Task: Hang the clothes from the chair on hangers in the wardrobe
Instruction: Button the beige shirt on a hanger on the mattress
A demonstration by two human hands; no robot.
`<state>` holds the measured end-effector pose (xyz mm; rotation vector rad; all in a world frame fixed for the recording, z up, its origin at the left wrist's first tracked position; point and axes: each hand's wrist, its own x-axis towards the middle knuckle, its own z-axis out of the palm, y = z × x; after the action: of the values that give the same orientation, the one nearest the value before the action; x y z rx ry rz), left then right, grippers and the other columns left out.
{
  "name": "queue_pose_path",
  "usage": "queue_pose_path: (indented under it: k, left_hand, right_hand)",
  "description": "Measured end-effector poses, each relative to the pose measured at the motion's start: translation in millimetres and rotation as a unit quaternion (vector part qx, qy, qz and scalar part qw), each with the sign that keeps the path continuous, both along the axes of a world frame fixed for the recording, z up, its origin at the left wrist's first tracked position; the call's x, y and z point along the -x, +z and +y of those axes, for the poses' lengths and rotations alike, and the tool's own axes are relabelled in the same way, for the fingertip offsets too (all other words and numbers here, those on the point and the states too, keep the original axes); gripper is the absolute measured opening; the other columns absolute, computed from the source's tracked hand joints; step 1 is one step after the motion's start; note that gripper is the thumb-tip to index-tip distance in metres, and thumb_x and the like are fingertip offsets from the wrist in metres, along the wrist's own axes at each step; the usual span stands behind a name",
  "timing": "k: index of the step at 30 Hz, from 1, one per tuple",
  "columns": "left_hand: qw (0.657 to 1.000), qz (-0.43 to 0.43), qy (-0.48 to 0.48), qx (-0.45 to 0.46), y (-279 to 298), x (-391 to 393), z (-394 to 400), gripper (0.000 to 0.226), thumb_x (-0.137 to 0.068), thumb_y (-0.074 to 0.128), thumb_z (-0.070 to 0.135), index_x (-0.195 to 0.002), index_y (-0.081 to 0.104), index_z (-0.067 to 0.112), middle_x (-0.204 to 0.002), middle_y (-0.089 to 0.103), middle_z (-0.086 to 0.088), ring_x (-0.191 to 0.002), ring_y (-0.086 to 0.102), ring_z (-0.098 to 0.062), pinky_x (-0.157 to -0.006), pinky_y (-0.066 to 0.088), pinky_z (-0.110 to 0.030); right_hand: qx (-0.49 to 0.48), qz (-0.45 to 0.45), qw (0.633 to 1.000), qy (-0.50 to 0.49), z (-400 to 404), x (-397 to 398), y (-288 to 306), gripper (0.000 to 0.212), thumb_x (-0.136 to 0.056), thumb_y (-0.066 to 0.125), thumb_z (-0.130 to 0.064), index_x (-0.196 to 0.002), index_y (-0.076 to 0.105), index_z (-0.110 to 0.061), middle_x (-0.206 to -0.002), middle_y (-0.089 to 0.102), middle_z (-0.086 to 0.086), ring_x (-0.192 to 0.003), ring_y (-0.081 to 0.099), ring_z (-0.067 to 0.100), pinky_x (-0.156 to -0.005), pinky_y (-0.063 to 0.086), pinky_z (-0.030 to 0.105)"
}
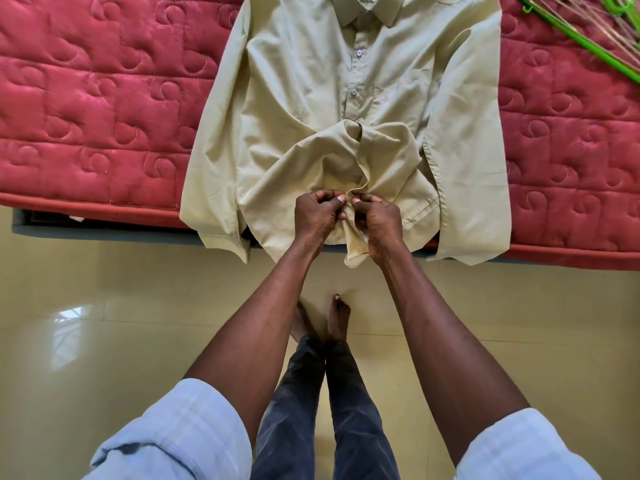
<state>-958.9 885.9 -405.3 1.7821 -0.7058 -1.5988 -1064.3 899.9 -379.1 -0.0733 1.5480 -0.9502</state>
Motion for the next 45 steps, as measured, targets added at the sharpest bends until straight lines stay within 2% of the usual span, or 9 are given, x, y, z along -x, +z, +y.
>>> queue_pose_path:
  k: [7,12,20,25,30,35,39,43,45]
  left_hand:
    - [1.0,-0.006,-0.013,-0.003,-0.6,-1.0,0.4,0.006,-0.086,0.071,0.011,-0.089,0.074,0.007,-0.07,0.072,-0.005,-0.055,0.064,-0.01,-0.046,0.045,-0.021]
    - [0.999,0.005,-0.032,-0.009,1.8,-4.0,-0.8,0.005,-0.088,0.069,0.009,-0.088,0.074,0.008,-0.069,0.072,-0.006,-0.056,0.064,-0.011,-0.048,0.046,-0.022]
    - [0.998,0.031,-0.048,-0.01,-1.9,-9.6,-3.9,0.023,-0.085,0.076,0.026,-0.088,0.074,0.003,-0.064,0.067,-0.006,-0.055,0.058,-0.016,-0.054,0.048,-0.028]
    - [0.998,0.019,-0.061,-0.001,-3.0,-10.1,-3.7,0.013,-0.09,0.07,0.017,-0.091,0.073,0.004,-0.064,0.066,-0.008,-0.052,0.056,-0.015,-0.052,0.048,-0.029]
    - [0.998,0.021,-0.065,0.006,-9.3,-10.3,-4.6,0.014,-0.093,0.064,0.012,-0.091,0.071,0.0,-0.064,0.064,-0.013,-0.05,0.054,-0.018,-0.05,0.048,-0.03]
    - [0.997,0.017,-0.07,0.026,-15.1,-12.9,-2.9,0.014,-0.094,0.063,0.011,-0.092,0.071,0.0,-0.068,0.065,-0.017,-0.045,0.053,-0.016,-0.046,0.047,-0.026]
    - [0.997,0.034,-0.066,0.017,-17.9,-15.6,-4.5,0.015,-0.093,0.064,0.011,-0.092,0.069,-0.003,-0.07,0.067,-0.015,-0.048,0.055,-0.019,-0.047,0.046,-0.027]
    - [0.996,0.04,-0.074,0.014,-18.1,-18.3,-5.6,0.018,-0.092,0.066,0.012,-0.097,0.07,-0.004,-0.079,0.069,-0.022,-0.06,0.059,-0.023,-0.051,0.049,-0.027]
    - [0.996,0.043,-0.071,0.014,-17.5,-17.9,-5.1,0.016,-0.09,0.068,0.012,-0.098,0.069,-0.002,-0.074,0.068,-0.022,-0.058,0.06,-0.025,-0.05,0.05,-0.028]
  right_hand:
    - [-0.034,0.061,0.997,0.018,-0.5,2.9,-2.4,0.009,-0.078,0.064,-0.007,-0.078,0.073,-0.008,-0.06,0.06,0.001,-0.05,0.048,0.01,-0.05,0.04,0.025]
    - [-0.007,0.07,0.997,0.035,-2.1,0.6,1.9,0.005,-0.081,0.067,0.001,-0.081,0.068,-0.003,-0.047,0.057,-0.006,-0.038,0.046,0.003,-0.042,0.039,0.017]
    - [0.017,0.124,0.99,0.065,0.6,-4.3,-10.8,0.01,-0.077,0.076,-0.003,-0.086,0.075,-0.006,-0.079,0.075,0.011,-0.071,0.071,0.017,-0.065,0.056,0.026]
    - [0.024,0.147,0.985,0.086,1.7,-5.1,-14.1,0.008,-0.077,0.079,-0.008,-0.084,0.075,-0.008,-0.078,0.075,0.009,-0.073,0.073,0.02,-0.067,0.058,0.027]
    - [-0.003,0.114,0.99,0.081,-6.0,-4.3,-15.5,0.006,-0.082,0.071,-0.001,-0.078,0.072,-0.006,-0.08,0.074,0.017,-0.079,0.073,0.034,-0.079,0.06,0.047]
    - [-0.002,0.155,0.976,0.15,-10.7,-9.3,-17.0,0.009,-0.077,0.064,-0.011,-0.079,0.073,-0.01,-0.075,0.074,0.009,-0.075,0.072,0.031,-0.074,0.059,0.054]
    - [-0.005,0.109,0.984,0.142,-9.6,-7.9,-11.1,0.008,-0.089,0.062,-0.005,-0.091,0.069,-0.006,-0.08,0.073,0.015,-0.07,0.071,0.03,-0.065,0.06,0.041]
    - [0.003,0.066,0.985,0.161,-8.9,0.1,-15.6,0.012,-0.088,0.062,-0.005,-0.097,0.07,-0.006,-0.092,0.075,0.013,-0.088,0.072,0.03,-0.08,0.059,0.047]
    - [-0.006,0.1,0.983,0.151,-9.7,0.3,-12.6,0.009,-0.088,0.064,-0.002,-0.095,0.07,-0.003,-0.086,0.074,0.012,-0.078,0.073,0.023,-0.068,0.06,0.036]
